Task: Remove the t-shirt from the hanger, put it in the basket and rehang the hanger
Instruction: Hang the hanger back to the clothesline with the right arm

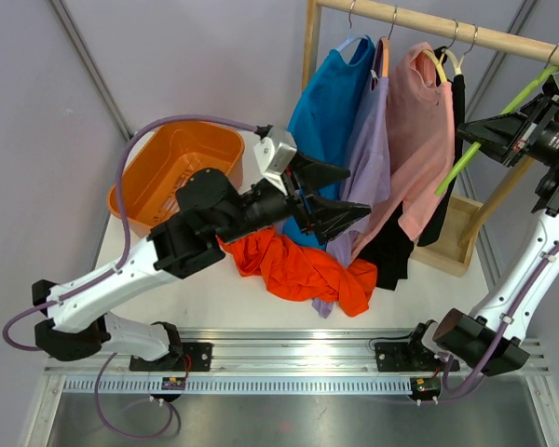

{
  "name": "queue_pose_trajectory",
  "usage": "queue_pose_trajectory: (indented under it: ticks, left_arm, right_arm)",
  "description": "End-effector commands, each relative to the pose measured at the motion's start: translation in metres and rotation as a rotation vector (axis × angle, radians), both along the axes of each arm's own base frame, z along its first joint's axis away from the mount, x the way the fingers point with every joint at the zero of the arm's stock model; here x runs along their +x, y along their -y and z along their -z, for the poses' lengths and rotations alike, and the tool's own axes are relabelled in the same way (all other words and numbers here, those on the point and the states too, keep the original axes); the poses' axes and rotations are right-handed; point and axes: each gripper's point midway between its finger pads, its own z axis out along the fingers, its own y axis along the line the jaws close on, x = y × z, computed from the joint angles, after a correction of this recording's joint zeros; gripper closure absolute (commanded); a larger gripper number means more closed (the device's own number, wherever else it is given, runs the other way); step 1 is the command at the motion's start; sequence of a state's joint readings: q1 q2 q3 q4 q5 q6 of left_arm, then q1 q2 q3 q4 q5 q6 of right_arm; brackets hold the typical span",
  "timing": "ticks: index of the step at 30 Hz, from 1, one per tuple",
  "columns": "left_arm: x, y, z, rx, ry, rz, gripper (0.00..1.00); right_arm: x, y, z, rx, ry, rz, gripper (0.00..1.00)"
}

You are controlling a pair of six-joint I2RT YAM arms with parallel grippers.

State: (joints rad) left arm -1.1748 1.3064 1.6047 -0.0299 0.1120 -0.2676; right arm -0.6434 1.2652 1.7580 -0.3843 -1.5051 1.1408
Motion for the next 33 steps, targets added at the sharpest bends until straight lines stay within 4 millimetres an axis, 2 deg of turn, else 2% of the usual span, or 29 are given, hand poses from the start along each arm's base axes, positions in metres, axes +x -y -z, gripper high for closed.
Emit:
queue_pose_trajectory:
  ticks: [1,3,4,10,20,30,33]
  left_arm:
    - [0.007,-0.025,-0.008,-0.038,0.037,-0.089,0.17]
    - [0.007,-0.035,-0.01,-0.047,0.038,-0.109,0.17]
    - [0.008,-0.036,-0.004,-0.038,0.033,-0.115,0.16]
    - [0.009,-0.05,-0.001,-0.043,0.031,-0.149,0.16]
    - [0.011,-0.056,0.011,-0.032,0.011,-0.17,0.15]
    - [0.011,-0.067,0.018,-0.031,0.0,-0.189,0.14]
    - [0.01,-0.071,0.019,-0.035,-0.003,-0.194,0.14]
  right_arm:
    - [-0.022,-0.009,-0.009,-0.095,0.095,-0.137,1.0]
    - [-0.018,-0.004,-0.007,-0.084,0.083,-0.14,1.0]
    - [-0.018,-0.003,-0.009,-0.087,0.086,-0.139,1.0]
    - [-0.005,0.008,-0.003,-0.056,0.054,-0.148,1.0]
    - [0.014,0.022,0.005,-0.012,0.007,-0.146,1.0]
    - [0.006,0.02,0.013,0.005,-0.009,-0.144,1.0]
    - [0.005,0.025,0.017,0.016,-0.02,-0.124,0.95]
